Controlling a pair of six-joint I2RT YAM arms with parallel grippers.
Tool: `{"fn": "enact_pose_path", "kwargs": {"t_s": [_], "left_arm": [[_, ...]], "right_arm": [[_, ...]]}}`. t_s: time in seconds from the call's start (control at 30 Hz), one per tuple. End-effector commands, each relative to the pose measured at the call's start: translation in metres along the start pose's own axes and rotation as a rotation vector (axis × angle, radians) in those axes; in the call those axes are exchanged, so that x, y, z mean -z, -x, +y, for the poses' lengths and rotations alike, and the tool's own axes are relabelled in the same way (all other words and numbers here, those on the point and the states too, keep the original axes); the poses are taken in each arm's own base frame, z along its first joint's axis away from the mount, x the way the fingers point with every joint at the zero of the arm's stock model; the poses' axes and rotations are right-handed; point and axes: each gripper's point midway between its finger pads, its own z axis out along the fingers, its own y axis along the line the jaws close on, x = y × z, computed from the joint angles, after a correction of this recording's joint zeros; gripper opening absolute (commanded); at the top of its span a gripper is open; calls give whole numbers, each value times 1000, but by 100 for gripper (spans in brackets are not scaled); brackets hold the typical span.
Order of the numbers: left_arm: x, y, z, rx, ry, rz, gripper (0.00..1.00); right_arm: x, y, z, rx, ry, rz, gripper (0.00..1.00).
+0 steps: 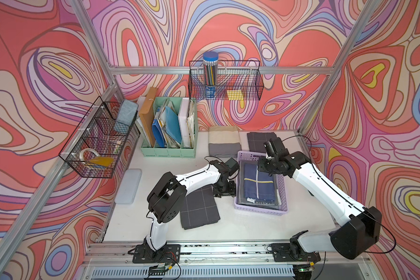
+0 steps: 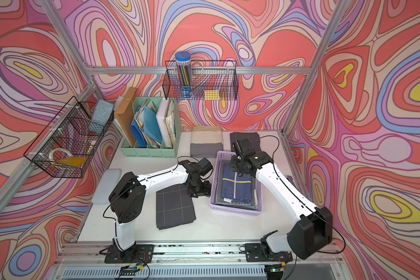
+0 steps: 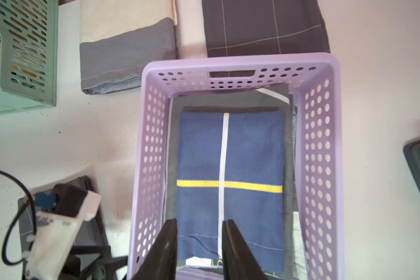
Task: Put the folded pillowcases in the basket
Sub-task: Pick up the pillowcase from the center of the board.
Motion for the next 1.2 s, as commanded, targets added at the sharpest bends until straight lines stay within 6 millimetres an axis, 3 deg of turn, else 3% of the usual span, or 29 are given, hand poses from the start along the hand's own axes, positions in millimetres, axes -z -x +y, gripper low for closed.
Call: {"fn": "enact_pose_path", "kwargs": {"t_s": [0.0, 0.1, 0.2, 0.4, 0.53, 0.6, 0.73, 0.83, 1.0, 1.17], "left_arm": [[15, -12, -26, -33, -85, -22, 72], [20, -18, -26, -47, -100, -43, 72], [33, -16, 12, -16, 41, -76, 73], [92, -12, 99, 180, 42, -201, 75], [117, -29, 141, 221, 129, -224, 77], [114, -44, 159, 271, 179, -199, 77], [84, -85, 185, 391, 152, -99, 76], [71, -105, 194, 454, 155, -57, 75], [66, -116, 212, 501, 238, -37, 76], [35, -128, 216, 530, 232, 45, 75]], "right_arm": [[-1, -1, -6, 15, -33, 3, 33], [-7, -2, -1, 14, -12, 17, 34], [-12, -3, 15, 7, 63, 40, 34], [-17, -28, 90, 169, 206, 82, 41], [-29, -61, 144, 278, 287, 157, 45], [-37, -79, 169, 301, 345, 204, 48], [-69, -113, 206, 329, 422, 306, 50], [-91, -119, 223, 362, 438, 336, 52], [-125, -126, 238, 404, 430, 376, 55], [-155, -139, 233, 421, 368, 411, 55]]}}
